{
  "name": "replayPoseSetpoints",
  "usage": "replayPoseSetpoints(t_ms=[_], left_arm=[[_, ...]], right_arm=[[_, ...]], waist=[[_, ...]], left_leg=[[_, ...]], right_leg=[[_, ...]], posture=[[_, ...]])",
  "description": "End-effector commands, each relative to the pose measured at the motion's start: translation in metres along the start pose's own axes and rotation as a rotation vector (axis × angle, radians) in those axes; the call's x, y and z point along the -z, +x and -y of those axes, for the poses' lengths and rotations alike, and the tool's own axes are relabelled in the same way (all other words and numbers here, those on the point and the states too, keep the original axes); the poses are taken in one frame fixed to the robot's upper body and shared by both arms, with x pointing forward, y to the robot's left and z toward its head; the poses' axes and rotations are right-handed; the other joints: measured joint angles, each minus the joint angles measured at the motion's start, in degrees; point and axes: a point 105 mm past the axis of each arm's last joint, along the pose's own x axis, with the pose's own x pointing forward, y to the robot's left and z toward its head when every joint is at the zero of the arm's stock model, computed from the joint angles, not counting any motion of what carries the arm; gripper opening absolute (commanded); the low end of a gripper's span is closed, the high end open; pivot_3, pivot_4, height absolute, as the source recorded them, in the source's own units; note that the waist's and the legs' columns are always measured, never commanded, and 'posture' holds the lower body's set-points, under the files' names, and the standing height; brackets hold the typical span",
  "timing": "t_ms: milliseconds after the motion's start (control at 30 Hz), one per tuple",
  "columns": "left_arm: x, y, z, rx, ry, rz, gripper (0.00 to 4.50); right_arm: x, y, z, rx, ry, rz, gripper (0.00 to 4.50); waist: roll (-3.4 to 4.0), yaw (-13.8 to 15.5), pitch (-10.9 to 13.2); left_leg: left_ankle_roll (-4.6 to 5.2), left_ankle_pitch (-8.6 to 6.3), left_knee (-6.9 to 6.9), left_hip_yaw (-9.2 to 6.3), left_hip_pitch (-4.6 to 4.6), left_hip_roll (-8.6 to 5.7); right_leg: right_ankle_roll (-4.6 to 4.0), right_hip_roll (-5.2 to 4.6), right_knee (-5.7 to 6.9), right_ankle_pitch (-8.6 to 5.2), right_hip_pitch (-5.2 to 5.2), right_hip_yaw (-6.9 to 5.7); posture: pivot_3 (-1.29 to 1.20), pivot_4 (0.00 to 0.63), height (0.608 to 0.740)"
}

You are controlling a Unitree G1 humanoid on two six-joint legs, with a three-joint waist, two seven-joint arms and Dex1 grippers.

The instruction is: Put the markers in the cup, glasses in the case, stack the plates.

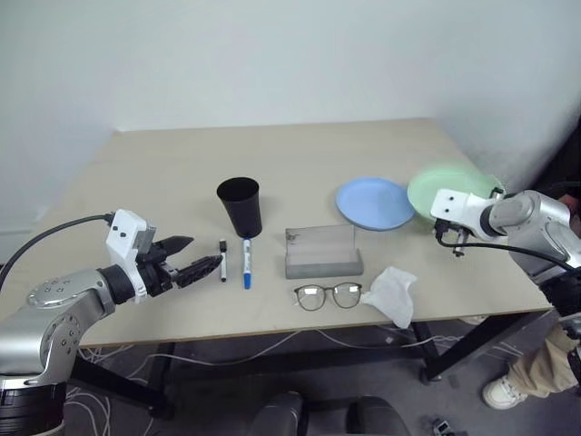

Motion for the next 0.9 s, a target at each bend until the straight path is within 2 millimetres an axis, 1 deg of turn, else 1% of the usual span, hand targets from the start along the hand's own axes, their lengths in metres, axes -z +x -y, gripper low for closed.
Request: replayPoseSetpoints(t_ms=[33,133,300,433,600,767,833,900], left_arm=[[-0.017,-0.005,-0.001,-0.013,0.052,0.045,4.50],[-0.017,-0.005,-0.002,-0.015,0.053,0.045,4.50],[-0.018,-0.007,-0.003,-0.021,0.056,0.047,4.50],[-0.019,-0.008,-0.003,-0.025,0.059,0.048,4.50],[-0.020,-0.010,-0.004,-0.031,0.062,0.048,4.50],[-0.020,-0.012,-0.005,-0.038,0.063,0.047,4.50],[-0.020,-0.012,-0.005,-0.037,0.063,0.046,4.50],[-0.020,-0.012,-0.005,-0.036,0.063,0.045,4.50]], right_arm=[[-0.015,-0.004,0.019,0.081,-0.040,0.037,0.03],[-0.026,0.004,0.016,0.073,-0.050,0.070,0.03],[-0.052,0.020,0.009,0.057,-0.055,0.153,0.03],[-0.065,0.028,0.009,0.059,-0.063,0.188,0.03],[-0.070,0.028,0.012,0.061,-0.071,0.204,0.03],[-0.082,0.019,0.013,0.024,-0.047,0.257,0.03],[-0.086,0.014,0.015,0.001,-0.003,0.281,0.40],[-0.089,0.009,0.020,-0.006,0.054,0.299,0.90]], waist=[[-0.02,0.2,0.0],[-0.02,0.2,0.0],[-0.02,0.0,0.0],[-0.02,0.0,0.0],[-0.02,0.1,0.0],[-0.02,0.1,0.0],[-0.02,0.1,0.0],[-0.01,0.0,0.0]], left_leg=[[0.01,0.01,0.01,0.00,0.00,0.00],[0.05,0.03,0.03,0.01,0.00,-0.02],[0.05,0.03,0.03,-0.01,0.04,-0.02],[0.04,0.04,0.04,-0.04,0.06,0.01],[0.04,0.05,0.05,-0.08,0.05,0.02],[0.04,0.04,0.06,-0.07,0.08,0.09],[0.03,0.04,0.08,-0.05,0.07,0.20],[0.02,0.05,0.08,-0.05,0.08,0.29]], right_leg=[[0.03,0.00,-0.01,0.01,0.01,0.00],[0.02,0.01,-0.01,0.02,0.03,0.01],[-0.02,0.08,0.01,0.06,0.04,0.05],[-0.04,0.23,0.02,0.10,0.02,0.13],[-0.02,0.32,0.01,0.12,0.03,0.16],[-0.06,0.42,0.01,0.14,0.02,0.23],[-0.10,0.52,0.01,0.16,0.02,0.23],[-0.16,0.58,0.01,0.20,-0.01,0.22]], posture=[[0.00,0.000,0.740],[0.00,0.000,0.740],[0.00,0.000,0.740],[0.00,0.000,0.740],[0.00,0.000,0.740],[0.00,0.000,0.740],[0.00,0.000,0.740],[0.00,0.000,0.740]])
